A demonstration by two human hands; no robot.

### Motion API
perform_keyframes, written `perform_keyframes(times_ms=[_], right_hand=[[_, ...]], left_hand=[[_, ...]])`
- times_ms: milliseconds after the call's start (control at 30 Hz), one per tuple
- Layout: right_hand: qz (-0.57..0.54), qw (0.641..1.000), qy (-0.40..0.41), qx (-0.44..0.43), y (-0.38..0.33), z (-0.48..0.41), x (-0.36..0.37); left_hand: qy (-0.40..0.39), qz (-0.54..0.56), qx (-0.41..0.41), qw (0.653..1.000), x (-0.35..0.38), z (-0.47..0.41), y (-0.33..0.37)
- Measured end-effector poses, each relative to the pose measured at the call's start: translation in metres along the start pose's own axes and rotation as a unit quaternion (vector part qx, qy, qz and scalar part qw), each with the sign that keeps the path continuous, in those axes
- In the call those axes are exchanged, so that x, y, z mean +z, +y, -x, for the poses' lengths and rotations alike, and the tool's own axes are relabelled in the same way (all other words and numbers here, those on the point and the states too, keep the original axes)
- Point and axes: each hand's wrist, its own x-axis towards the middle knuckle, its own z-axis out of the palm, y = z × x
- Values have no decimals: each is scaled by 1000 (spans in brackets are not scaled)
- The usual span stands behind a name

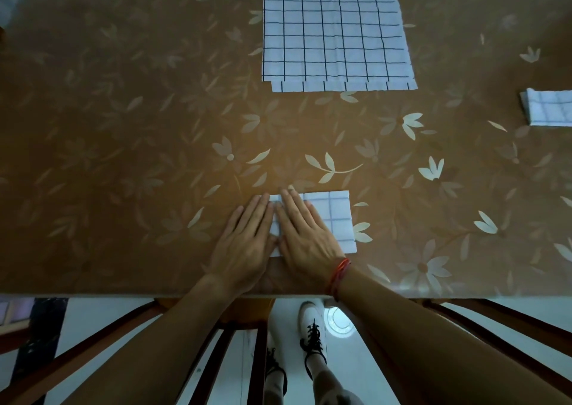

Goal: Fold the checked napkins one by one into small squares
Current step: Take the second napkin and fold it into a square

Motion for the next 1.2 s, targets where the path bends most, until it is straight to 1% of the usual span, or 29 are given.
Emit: perform_keyframes(times_ms=[167, 467, 767, 900, 1033, 1200], right_hand=[[23, 1000, 2, -16, 1, -3, 0], [38, 999, -30, 11, 12, -4, 5], [89, 991, -81, 59, 73, 34, -21], [95, 990, -87, 65, 77, 37, -24], [74, 992, -83, 63, 75, 36, -29], [12, 997, -45, 66, 78, 10, -60]], left_hand=[[-3, -18, 13, 1000, 1, 1, -4], [-18, -42, 13, 999, -1, 1, -11], [-37, -39, -4, 999, -4, -1, -9], [-40, -43, -6, 998, -6, -1, -8], [-42, -40, -12, 998, -7, -1, -5], [-49, -33, -24, 998, -9, -2, -4]])
